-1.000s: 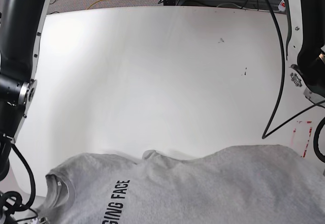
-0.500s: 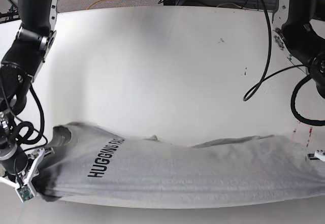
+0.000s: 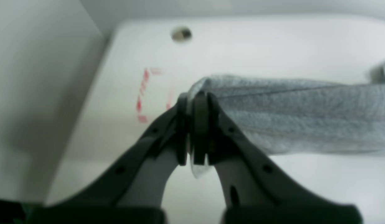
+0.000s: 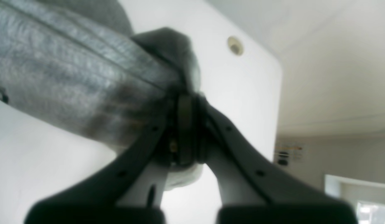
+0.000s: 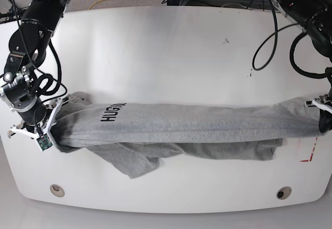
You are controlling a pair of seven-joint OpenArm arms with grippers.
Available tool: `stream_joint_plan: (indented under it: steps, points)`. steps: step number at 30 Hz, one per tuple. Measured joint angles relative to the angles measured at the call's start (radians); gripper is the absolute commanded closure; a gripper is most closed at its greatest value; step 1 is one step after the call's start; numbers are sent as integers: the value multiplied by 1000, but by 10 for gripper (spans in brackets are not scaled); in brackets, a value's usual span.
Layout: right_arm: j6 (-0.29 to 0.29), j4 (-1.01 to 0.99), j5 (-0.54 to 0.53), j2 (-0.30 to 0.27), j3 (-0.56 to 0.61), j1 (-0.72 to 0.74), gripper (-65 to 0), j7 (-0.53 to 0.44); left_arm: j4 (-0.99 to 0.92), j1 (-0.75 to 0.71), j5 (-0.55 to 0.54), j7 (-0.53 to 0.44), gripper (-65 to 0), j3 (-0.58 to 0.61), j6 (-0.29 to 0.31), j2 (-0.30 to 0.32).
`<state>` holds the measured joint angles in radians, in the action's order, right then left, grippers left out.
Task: Fold the T-shirt properly
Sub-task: 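Lift the shirt by the hem and drag it flat across the table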
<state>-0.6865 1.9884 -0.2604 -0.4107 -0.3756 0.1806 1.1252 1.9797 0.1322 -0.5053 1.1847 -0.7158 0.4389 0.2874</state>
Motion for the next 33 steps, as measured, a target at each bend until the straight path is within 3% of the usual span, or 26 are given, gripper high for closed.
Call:
stream_joint_plan:
  steps: [3, 6, 10, 22, 26, 33]
  points:
    - [-21, 14, -23, 18, -46, -64, 0, -8, 1, -87, -39, 1, 0, -45, -2, 2]
    - [-20, 16, -14, 45, -90, -97, 0, 75, 2, -180, -104, -4, 0, -81, 2, 3]
    - [-21, 20, -33, 69, -157, -159, 0, 108, 2, -276, -148, -3, 0, -121, 4, 0]
    - [-21, 19, -33, 134, -212, -388, 0, 124, 2, -496, -161, -10, 0, -183, 8, -4]
    - [-20, 19, -30, 151, -214, -439, 0, 128, -3, -531, -141, -7, 0, -190, 65, -21]
    - [-20, 18, -26, 170, -212, -506, 0, 128, -4, -550, 3, -18, 0, -185, 160, -47]
